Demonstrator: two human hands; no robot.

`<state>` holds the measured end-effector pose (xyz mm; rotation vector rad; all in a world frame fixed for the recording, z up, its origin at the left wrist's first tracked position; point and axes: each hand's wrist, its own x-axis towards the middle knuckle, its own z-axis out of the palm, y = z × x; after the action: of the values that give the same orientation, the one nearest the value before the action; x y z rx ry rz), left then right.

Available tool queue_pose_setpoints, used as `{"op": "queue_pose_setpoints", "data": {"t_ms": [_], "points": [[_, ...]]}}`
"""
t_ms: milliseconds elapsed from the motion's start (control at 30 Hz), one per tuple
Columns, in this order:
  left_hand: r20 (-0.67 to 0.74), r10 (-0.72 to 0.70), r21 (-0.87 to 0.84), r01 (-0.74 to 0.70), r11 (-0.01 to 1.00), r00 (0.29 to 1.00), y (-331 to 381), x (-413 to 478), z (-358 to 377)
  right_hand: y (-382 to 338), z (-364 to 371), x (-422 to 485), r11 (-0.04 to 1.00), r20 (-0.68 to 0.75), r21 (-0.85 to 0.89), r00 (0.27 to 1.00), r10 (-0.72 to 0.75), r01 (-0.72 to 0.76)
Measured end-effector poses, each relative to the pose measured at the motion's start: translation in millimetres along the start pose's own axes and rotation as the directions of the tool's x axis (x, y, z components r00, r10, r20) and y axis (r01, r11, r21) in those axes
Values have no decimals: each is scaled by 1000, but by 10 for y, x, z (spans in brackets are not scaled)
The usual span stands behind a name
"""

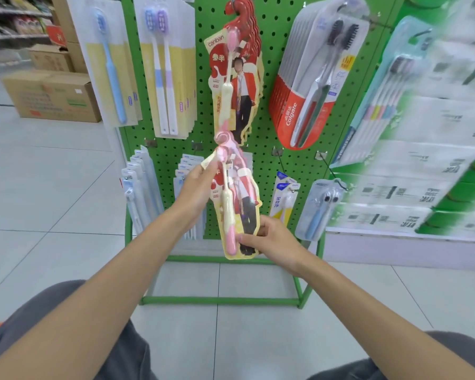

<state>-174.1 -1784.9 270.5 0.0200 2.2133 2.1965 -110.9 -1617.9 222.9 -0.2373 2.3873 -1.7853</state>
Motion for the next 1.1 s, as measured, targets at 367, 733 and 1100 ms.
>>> {"op": "queue_pose_setpoints", "data": {"t_ms": [367, 733, 1100], "points": [[148, 70, -62, -61, 996, 987, -39, -32, 69, -61, 104, -25, 917, 31, -348, 980, -195, 194], [157, -12, -252, 51, 966, 988, -76, 2, 6, -109, 71, 95, 993, 8, -115, 1000, 0, 1], [320, -131, -177, 195, 965, 938, -80, -36, -4, -436, -241, 331, 995, -263, 77, 964, -40, 62]]}}
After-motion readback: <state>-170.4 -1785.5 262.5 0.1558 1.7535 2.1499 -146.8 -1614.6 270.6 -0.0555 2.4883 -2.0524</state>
